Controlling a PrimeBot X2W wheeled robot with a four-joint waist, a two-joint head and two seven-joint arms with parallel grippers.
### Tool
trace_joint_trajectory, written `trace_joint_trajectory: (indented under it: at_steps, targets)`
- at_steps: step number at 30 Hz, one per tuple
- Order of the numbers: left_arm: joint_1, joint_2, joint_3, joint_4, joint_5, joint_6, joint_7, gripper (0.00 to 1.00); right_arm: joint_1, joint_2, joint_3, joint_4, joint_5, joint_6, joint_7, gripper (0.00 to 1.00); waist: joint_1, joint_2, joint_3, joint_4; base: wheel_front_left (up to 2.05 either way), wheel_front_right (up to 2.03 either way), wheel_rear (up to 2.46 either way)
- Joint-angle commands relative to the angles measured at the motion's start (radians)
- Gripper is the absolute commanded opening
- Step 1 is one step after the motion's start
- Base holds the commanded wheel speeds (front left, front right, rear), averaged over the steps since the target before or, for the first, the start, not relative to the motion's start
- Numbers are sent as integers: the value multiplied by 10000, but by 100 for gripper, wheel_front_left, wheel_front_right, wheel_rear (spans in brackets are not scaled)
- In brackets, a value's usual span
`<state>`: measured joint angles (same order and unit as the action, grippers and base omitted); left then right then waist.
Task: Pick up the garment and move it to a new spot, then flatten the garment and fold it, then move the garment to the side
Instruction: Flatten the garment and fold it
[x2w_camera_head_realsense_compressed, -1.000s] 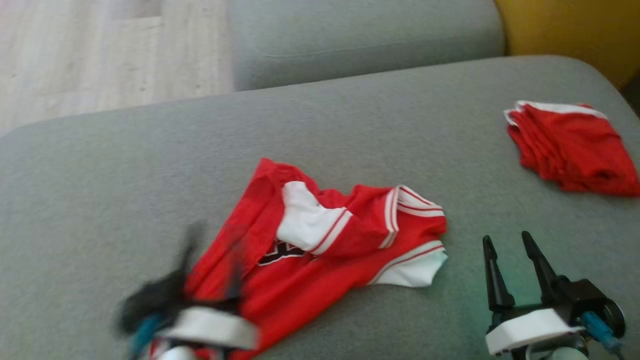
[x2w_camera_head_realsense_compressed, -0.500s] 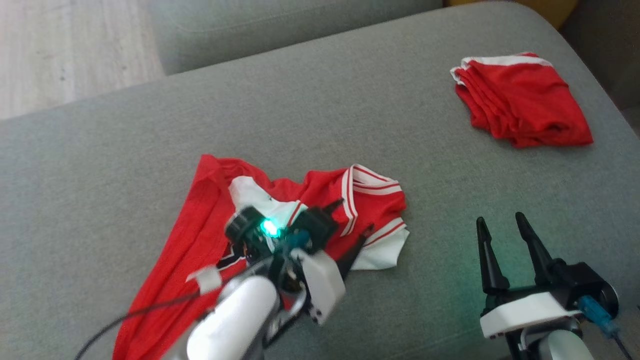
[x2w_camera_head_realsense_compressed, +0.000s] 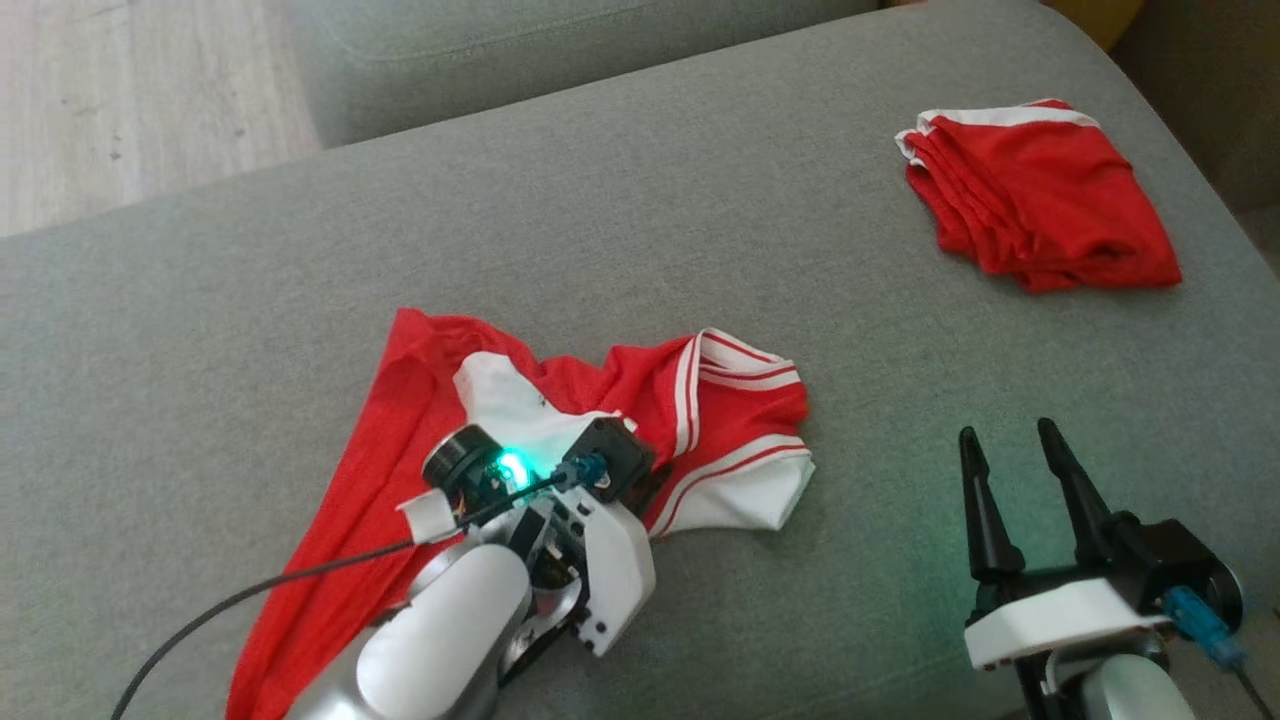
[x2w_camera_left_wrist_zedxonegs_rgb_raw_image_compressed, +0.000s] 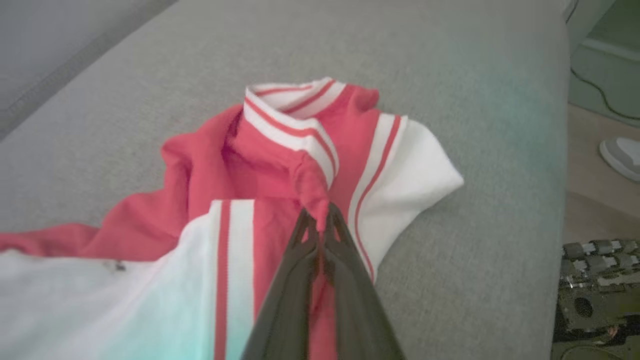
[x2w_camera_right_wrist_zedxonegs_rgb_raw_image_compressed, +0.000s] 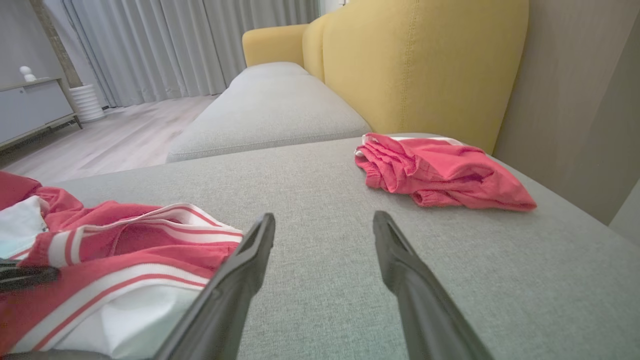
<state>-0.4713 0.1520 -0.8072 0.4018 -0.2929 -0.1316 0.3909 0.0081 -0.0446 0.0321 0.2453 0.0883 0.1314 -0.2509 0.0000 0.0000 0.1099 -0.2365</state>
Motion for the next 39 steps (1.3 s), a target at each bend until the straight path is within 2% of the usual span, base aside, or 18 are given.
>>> trace_joint_trajectory:
  at_steps: [1,5,8,13,16,20,26,29,32,33,34,35,36,39]
  targets:
    - [-487,74,429,-516,-43,105,-229,0,-311,-56,164,-290,45,-7,-109,100,0,0,-75,80,0,0,0]
    - [-89,72,861,-1455,-540,282,-806,0,-197,-56,46,-269,-26,-7,-109,100,0,0,-277,223,0,0,0]
    - [518,231,1065,-2718,-1356,192,-939,0,-128,-56,-79,-272,-121,-7,-109,100,0,0,-413,345,0,0,0]
    - [1526,1153,1099,-5031,-2985,57,-532,0,-171,-56,-206,-330,-290,-7,-109,100,0,0,-381,462,0,0,0]
    - [1672,1700,1390,-5704,-3519,41,-456,0,-260,-56,-194,-358,-311,-7,-109,100,0,0,-277,449,0,0,0]
    - [1442,1667,1874,-5285,-3869,69,-799,0,-455,-56,15,-321,-250,-7,-109,100,0,0,-125,222,0,0,0]
    - [404,1103,2195,-3353,-3728,134,-1591,0,-683,-56,247,-250,-29,-7,-109,100,0,0,228,-354,0,0,0]
    - [20,674,2373,-2351,-4213,111,-1705,0,-744,-56,190,-195,34,-7,-109,100,0,0,384,-638,0,0,0]
    - [-323,702,2369,-1624,-4095,111,-1719,2,-788,-56,199,-167,69,-7,-109,100,0,0,498,-791,0,0,0]
    - [-485,692,2398,-1265,-4017,116,-1856,33,-812,-56,208,-170,98,-7,-109,100,0,0,547,-843,0,0,0]
    - [-627,659,2455,-899,-3971,121,-2042,47,-832,-56,235,-174,123,-7,-109,100,0,0,595,-899,0,0,0]
    - [-746,616,2479,-526,-3959,113,-2192,84,-849,-56,255,-177,146,-7,-109,100,0,0,628,-938,0,0,0]
    - [-845,601,2489,-130,-3949,111,-2252,100,-871,-56,289,-172,165,-7,-109,100,0,0,658,-987,0,0,0]
    - [-1194,619,2541,727,-3727,163,-2727,100,-907,-56,328,-147,205,-7,-109,100,0,0,678,-1051,0,0,0]
